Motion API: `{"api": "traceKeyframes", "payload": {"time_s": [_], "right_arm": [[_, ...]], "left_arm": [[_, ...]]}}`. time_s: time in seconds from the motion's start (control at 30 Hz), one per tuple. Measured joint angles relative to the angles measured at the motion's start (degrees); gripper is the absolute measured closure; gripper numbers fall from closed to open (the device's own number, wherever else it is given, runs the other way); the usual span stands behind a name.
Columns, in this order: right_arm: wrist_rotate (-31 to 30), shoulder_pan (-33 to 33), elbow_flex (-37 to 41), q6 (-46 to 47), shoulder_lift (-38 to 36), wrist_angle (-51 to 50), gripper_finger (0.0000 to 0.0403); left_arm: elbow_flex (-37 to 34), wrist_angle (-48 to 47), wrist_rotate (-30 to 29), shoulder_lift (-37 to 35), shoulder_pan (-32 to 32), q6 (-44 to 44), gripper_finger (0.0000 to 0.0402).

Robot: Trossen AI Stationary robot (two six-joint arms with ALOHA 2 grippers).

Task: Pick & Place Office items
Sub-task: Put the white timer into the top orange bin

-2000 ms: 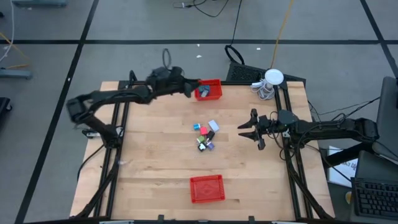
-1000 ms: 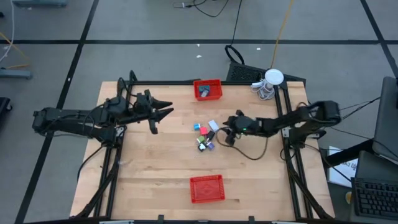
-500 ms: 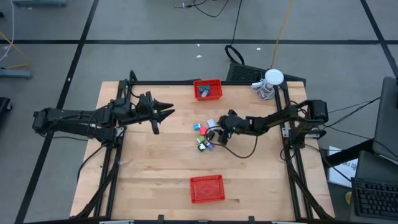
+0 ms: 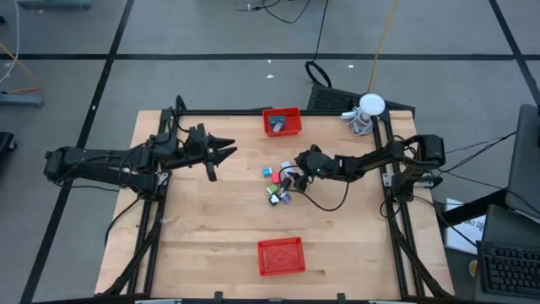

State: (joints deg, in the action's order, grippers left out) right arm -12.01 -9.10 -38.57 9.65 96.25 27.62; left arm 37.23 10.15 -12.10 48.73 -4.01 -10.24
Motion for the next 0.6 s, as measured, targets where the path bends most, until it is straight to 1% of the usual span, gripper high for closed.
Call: {"api": "traceKeyframes", "payload": {"time_s": [0.2, 0.3, 0.4, 0.5, 0.6], "right_arm": [[0.07, 0.55, 0.00, -0.20, 0.41, -0.04, 0.0120], [0.13, 0.76, 0.02, -3.06, 1.93, 0.00, 0.0117], [-0.17, 0.57, -0.01, -3.22, 4.03, 1.27, 0.0118], [-0.30, 0.42, 0.13, -2.84, 4.66, -0.94, 0.0124], [-3.31, 0.44, 0.00, -3.79, 3.91, -5.07, 0.0129]], "left_arm": [[0.00, 0.00, -0.02, 0.04, 0.00, -1.07, 0.0282], [0.02, 0.62, -0.04, 1.25, 0.00, -2.36, 0.0282], [0.02, 0.55, -0.04, 1.97, 0.00, -3.50, 0.0282], [0.07, 0.48, -0.05, 3.32, 0.00, -3.84, 0.0282], [0.04, 0.56, -0.04, 4.89, 0.00, -4.97, 0.0282]]}}
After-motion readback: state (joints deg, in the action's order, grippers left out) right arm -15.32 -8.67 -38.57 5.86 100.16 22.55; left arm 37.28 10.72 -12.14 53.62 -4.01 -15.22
